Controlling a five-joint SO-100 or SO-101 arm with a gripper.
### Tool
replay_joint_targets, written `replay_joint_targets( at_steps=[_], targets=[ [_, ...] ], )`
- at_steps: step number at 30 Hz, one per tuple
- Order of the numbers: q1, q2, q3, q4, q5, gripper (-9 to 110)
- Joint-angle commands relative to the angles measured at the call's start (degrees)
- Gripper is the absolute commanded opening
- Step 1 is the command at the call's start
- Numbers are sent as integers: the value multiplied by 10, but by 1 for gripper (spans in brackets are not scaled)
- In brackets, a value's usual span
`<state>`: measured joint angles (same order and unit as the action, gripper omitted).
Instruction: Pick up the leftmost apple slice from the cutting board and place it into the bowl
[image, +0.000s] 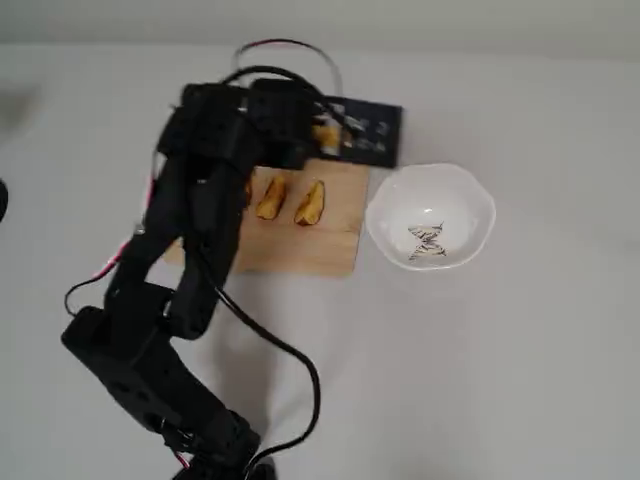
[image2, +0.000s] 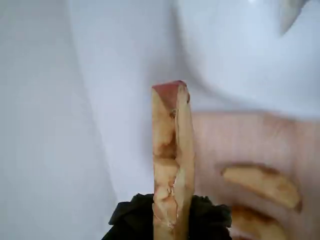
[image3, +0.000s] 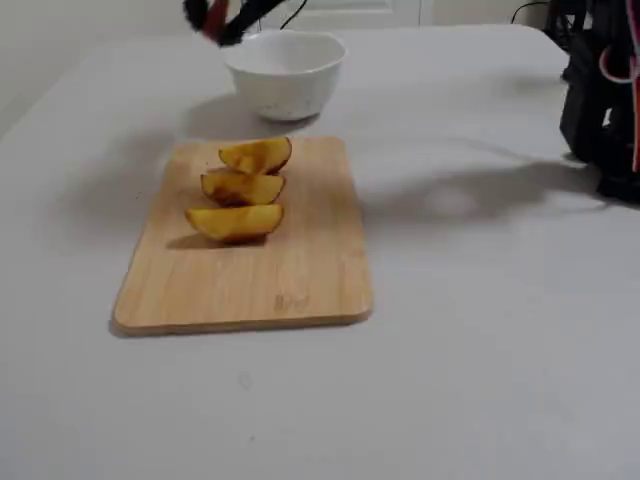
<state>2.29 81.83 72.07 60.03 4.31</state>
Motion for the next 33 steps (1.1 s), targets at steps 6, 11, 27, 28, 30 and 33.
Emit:
replay_joint_targets(
  at_steps=[6, 11, 27, 28, 30, 33],
  targets=[
    [98, -20, -43, 32, 18, 0],
    [108, -75, -43, 40, 5, 4],
    [76, -46, -97, 54, -35, 0],
    [66, -27, -97, 54, -35, 0],
    [45, 11, -97, 56, -39, 0],
    [7, 75, -90, 69, -39, 0]
  ],
)
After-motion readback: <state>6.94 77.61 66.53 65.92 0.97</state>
